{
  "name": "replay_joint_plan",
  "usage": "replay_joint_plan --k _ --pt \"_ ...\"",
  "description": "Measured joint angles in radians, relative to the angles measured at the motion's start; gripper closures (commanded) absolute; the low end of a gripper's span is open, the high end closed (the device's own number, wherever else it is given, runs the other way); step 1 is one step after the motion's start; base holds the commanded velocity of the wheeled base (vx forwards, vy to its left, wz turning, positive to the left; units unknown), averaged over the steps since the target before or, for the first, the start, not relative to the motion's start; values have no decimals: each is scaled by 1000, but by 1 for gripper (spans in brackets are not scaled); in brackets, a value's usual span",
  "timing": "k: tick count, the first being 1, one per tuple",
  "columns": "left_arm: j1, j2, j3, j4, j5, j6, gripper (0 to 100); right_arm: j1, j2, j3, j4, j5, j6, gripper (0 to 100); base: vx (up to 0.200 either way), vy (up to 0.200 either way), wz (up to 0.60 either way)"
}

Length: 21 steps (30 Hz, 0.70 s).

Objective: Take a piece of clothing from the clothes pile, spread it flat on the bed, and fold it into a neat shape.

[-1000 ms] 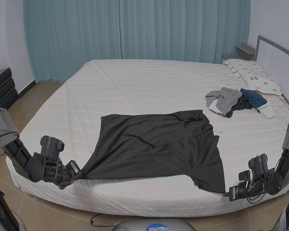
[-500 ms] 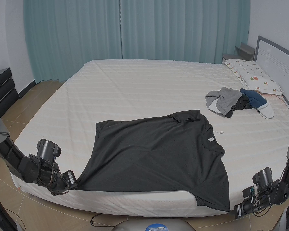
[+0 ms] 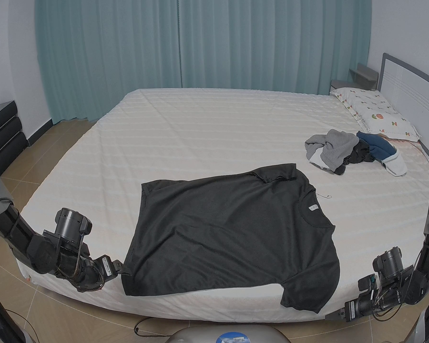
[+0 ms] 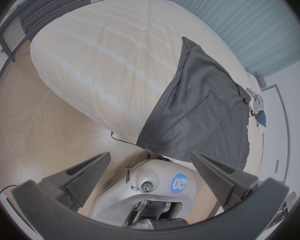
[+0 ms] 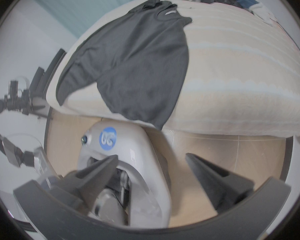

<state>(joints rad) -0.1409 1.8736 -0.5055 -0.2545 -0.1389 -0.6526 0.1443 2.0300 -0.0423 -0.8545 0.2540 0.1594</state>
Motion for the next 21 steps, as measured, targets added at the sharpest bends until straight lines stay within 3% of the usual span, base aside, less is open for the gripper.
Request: replay_joint_plan --k 3,4,7,12,15,21 --pt "0 -8 -8 -3 -7 -9 0 1 -7 -44 -24 21 104 0 0 0 0" --pt "0 -14 -14 -11 -16 -25 0 8 -9 -85 -31 29 197 0 0 0 0" --pt "0 -19 -19 -21 -25 -42 0 15 -11 -116 -35 33 263 0 0 0 0" --pt "1 -31 -38 -39 -75 -132 0 36 -14 -202 -42 40 461 0 0 0 0" --pt "3 -35 -58 -42 -129 -202 0 46 -12 -234 -47 58 551 0 0 -200 0" --pt "2 -37 -80 -44 -188 -237 0 63 2 -241 -124 184 662 0 0 -200 0"
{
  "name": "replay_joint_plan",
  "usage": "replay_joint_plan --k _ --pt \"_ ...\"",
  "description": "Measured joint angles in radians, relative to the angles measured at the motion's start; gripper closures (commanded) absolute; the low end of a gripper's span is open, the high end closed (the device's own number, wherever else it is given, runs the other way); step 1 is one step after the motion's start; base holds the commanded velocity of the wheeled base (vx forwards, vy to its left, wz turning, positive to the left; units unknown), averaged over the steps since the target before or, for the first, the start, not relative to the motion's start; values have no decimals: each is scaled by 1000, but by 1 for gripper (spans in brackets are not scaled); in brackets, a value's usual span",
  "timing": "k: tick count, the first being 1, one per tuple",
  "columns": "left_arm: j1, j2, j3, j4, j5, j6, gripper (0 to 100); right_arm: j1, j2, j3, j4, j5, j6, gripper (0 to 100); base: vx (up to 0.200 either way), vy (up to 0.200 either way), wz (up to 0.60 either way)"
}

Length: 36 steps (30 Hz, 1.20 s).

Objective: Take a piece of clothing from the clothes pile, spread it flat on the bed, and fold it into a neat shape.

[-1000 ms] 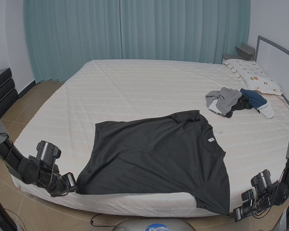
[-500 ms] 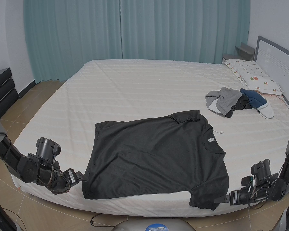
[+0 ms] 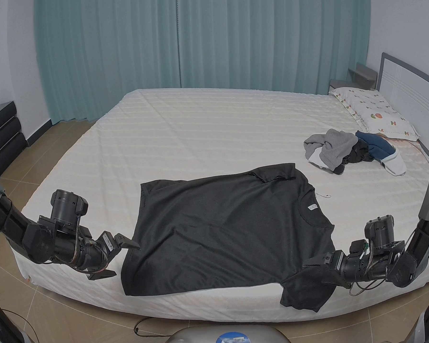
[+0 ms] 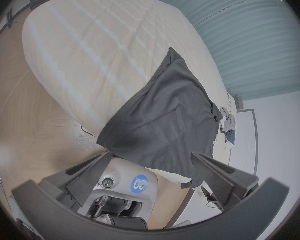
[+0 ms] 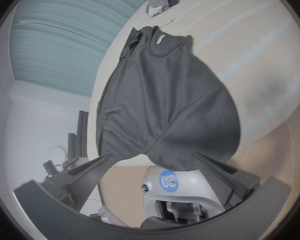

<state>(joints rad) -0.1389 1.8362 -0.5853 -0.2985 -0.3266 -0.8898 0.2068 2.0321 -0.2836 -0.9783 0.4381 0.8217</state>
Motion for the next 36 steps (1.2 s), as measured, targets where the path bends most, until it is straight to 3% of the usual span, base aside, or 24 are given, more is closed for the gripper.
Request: replay_joint_plan --k 11,30,36 --pt "-2 0 -11 -10 -3 -13 0 -1 34 68 -191 13 50 0 0 0 0" --pt "0 11 -40 -8 5 -73 0 -5 52 87 -215 13 55 0 0 0 0" --pt "5 11 -45 -10 -6 -94 0 -9 50 86 -241 12 113 0 0 200 0"
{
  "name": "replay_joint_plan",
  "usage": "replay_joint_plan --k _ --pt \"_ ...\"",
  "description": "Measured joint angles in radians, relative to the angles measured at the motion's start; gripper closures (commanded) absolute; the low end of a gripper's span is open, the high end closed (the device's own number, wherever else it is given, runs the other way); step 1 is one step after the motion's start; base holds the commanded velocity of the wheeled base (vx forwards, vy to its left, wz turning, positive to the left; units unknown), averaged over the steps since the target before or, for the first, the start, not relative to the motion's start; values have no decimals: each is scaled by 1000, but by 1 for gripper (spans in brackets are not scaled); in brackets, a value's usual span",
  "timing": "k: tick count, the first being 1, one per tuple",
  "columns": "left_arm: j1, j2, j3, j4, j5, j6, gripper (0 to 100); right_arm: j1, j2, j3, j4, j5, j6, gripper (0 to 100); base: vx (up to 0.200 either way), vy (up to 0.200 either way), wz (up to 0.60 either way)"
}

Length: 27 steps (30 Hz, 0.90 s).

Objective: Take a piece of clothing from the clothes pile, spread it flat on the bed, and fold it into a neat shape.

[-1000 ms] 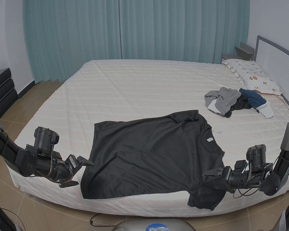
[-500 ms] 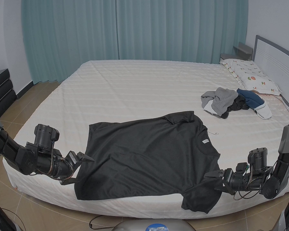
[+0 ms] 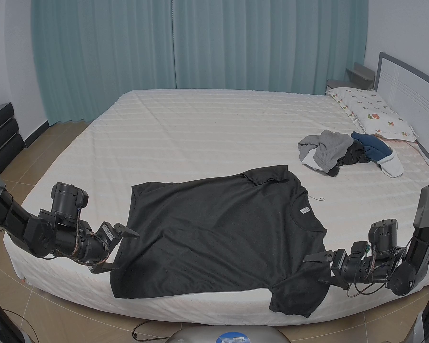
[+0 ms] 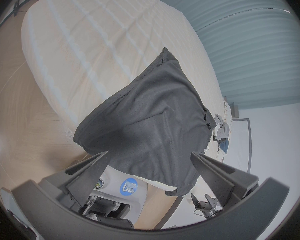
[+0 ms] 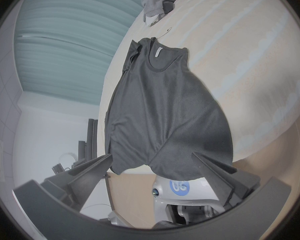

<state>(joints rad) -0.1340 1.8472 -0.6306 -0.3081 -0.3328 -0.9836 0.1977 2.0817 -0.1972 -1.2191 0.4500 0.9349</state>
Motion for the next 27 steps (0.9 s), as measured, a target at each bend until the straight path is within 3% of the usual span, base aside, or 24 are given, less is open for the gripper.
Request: replay_joint_plan --k 6,21,27 --pt "1 1 -1 -1 -2 -5 0 -3 3 14 -106 -1 28 0 0 200 0" --pt "18 5 -5 -3 -2 -7 0 -10 18 31 -126 0 32 0 0 0 0" --pt "50 5 -12 -5 -3 -4 0 -10 25 33 -126 0 30 0 200 0 0"
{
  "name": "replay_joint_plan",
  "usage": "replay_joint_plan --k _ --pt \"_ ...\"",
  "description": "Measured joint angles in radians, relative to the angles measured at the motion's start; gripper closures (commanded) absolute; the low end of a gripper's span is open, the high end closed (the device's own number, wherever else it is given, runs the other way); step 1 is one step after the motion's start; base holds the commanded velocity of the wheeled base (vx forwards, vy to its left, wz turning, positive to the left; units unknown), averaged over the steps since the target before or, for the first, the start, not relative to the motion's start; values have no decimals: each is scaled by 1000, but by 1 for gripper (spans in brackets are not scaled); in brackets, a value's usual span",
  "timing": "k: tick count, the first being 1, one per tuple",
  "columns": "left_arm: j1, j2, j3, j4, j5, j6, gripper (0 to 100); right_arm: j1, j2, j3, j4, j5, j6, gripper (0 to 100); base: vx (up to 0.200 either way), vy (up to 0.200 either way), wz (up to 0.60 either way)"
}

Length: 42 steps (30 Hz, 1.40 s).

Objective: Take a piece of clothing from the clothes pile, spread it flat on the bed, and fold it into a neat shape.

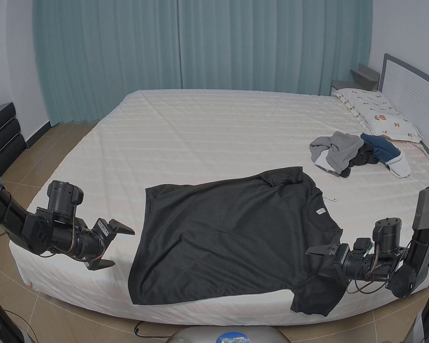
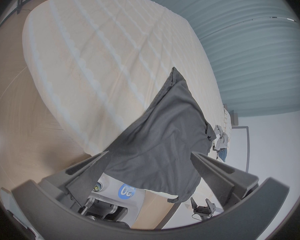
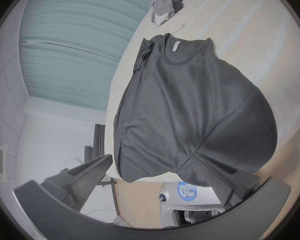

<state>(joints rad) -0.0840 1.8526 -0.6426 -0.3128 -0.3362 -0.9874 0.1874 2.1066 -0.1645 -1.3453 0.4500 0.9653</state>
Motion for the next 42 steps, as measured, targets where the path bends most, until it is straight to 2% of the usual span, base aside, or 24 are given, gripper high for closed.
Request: replay_joint_plan --k 6,15,19,25,33,42 --pt "8 5 -3 -1 -8 3 0 1 15 0 -24 -1 -1 0 200 0 0" --pt "7 32 -3 -4 -31 6 0 3 30 11 -31 0 -2 0 0 0 0" --pt "7 41 -6 -46 -31 3 0 4 35 11 -32 2 -1 0 0 0 0" --pt "-10 70 -69 -76 -23 0 0 4 40 11 -34 3 0 0 0 0 0" --pt "-6 186 -281 -64 32 9 0 -4 46 24 -84 2 3 0 0 0 0" --pt "3 386 -669 24 107 40 0 -10 55 64 -176 4 4 0 0 0 0"
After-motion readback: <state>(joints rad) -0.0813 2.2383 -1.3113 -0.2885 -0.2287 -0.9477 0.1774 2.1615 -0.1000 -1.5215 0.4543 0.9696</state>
